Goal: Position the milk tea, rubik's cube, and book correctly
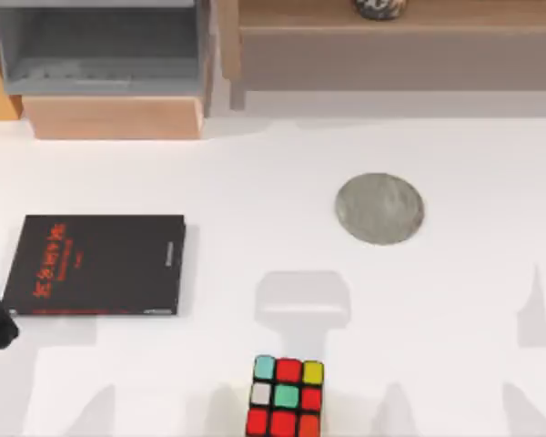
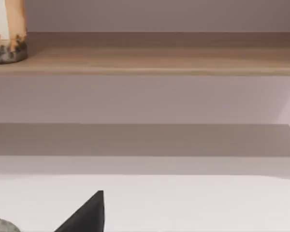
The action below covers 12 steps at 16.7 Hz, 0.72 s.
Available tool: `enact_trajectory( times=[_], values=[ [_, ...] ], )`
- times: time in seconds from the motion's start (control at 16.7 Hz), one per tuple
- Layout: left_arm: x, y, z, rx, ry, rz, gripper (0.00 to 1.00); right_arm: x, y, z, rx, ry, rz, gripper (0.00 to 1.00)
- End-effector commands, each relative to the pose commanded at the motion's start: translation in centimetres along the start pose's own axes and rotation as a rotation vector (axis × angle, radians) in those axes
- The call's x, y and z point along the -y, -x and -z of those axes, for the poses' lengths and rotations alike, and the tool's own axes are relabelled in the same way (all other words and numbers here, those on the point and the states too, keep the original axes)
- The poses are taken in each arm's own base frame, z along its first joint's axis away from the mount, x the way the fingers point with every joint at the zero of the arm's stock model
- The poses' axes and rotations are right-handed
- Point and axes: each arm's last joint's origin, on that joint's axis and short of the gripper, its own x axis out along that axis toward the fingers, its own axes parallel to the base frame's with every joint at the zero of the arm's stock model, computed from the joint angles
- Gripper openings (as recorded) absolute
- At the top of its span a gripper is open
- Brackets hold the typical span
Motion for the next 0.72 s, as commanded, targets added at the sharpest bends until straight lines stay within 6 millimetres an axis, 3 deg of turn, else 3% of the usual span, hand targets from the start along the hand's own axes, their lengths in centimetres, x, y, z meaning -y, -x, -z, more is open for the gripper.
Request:
enact_trajectory(
  times=[0.18,0.3,0.54,0.72],
  values=[
    [0.0,0.0,0.0,0.0,0.0,0.0,1.0,0.0,0.0,-0.2,0.003,0.001,-0.001,1.0],
    [0.0,0.0,0.0,0.0,0.0,0.0,1.0,-0.2,-0.1,-1.5,0.016,0.005,-0.003,1.0],
    [0.0,0.0,0.0,0.0,0.0,0.0,1.0,-0.9,-1.5,-6.0,0.048,0.007,-0.003,1.0],
    [0.0,0.0,0.0,0.0,0.0,0.0,1.0,-2.1,-4.5,-10.0,0.056,0.003,0.002,1.0]
  ],
)
